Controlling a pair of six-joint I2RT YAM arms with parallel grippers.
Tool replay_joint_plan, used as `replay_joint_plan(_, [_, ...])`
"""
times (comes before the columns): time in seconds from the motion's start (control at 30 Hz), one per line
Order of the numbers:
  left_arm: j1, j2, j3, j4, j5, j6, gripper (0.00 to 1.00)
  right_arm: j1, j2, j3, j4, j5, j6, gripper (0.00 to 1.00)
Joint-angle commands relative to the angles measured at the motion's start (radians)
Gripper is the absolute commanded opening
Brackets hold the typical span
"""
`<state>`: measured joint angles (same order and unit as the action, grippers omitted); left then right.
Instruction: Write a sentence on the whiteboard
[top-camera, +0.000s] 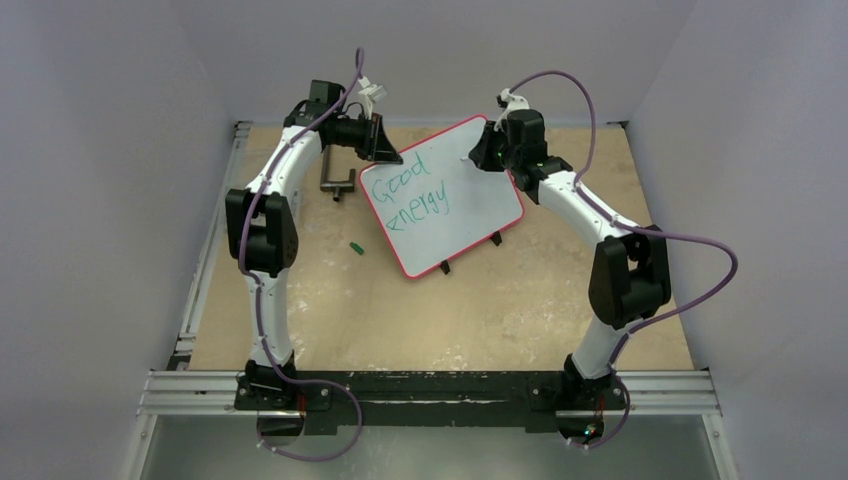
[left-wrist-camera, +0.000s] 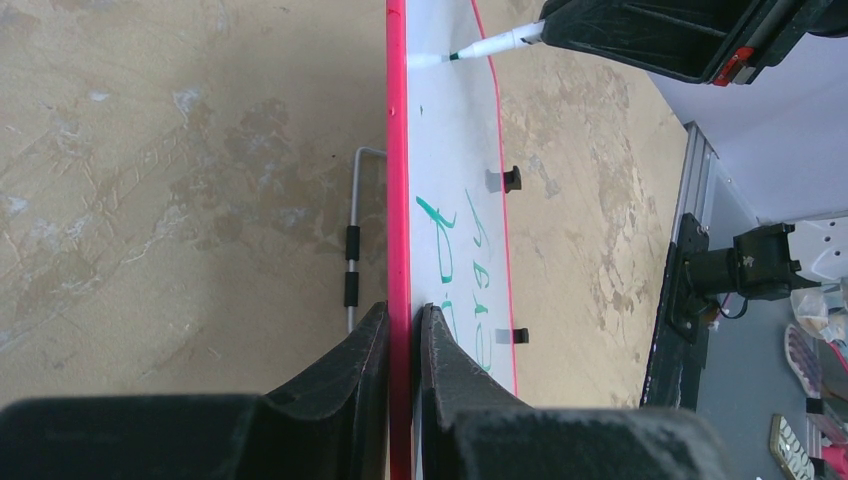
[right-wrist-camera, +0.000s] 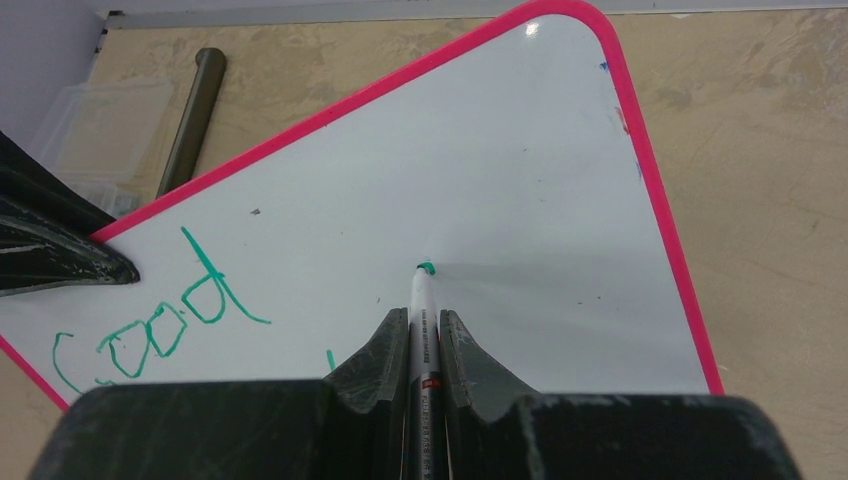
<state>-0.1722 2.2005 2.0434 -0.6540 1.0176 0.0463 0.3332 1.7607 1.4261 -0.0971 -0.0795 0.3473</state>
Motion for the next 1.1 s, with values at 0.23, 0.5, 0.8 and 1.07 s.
replay_joint_plan(0.23, [-0.009,-0.062,0.0,0.032,0.028,0.062,0.0,0.025,-0.033,-0.11,0.008,-0.053,-0.012,0.0])
replay_joint_plan(0.5, [-0.01,-0.062,0.0,0.031,0.027,0.061,0.0,0.029,-0.102,-0.209,-0.016,-0.039,-0.011,0.0])
replay_joint_plan(0.8, [-0.01,-0.063,-0.002,0.032,0.027,0.061,0.0,0.041,-0.174,-0.32,-0.029,-0.03,-0.008,0.0])
replay_joint_plan(1.07, [-0.01,-0.064,-0.002,0.032,0.027,0.062,0.0,0.077,-0.179,-0.301,-0.017,-0.061,0.003,0.0])
